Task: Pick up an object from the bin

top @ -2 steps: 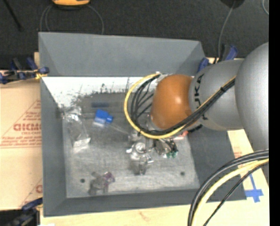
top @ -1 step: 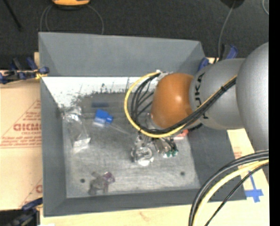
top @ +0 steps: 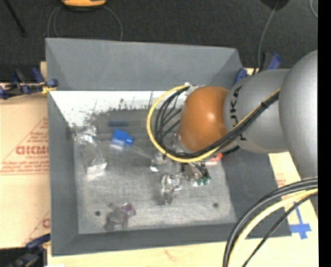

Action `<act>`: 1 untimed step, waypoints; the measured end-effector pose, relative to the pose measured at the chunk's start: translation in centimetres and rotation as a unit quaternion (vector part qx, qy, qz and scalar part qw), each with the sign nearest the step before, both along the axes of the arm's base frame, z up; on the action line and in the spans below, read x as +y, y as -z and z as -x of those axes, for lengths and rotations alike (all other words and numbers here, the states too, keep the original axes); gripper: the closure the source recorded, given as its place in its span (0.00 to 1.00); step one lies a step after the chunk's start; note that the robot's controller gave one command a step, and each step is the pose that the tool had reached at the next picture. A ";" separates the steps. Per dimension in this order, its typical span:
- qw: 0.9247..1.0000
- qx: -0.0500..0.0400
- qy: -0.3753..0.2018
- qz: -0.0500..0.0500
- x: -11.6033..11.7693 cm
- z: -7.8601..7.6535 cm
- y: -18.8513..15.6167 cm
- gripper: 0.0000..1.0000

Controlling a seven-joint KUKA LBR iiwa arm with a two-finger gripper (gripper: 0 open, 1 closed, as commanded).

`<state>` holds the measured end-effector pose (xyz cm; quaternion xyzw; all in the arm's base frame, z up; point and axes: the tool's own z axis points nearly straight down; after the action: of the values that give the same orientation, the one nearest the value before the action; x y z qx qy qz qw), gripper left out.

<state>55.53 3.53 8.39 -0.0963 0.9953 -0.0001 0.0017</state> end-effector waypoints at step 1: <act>1.000 0.000 0.000 0.000 0.0 0.0 0.0 1.00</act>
Offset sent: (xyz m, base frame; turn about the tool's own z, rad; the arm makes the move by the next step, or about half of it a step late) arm 0.0000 0.0000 0.0000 0.0000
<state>55.53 3.54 8.39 -0.0960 0.9954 0.0000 0.0017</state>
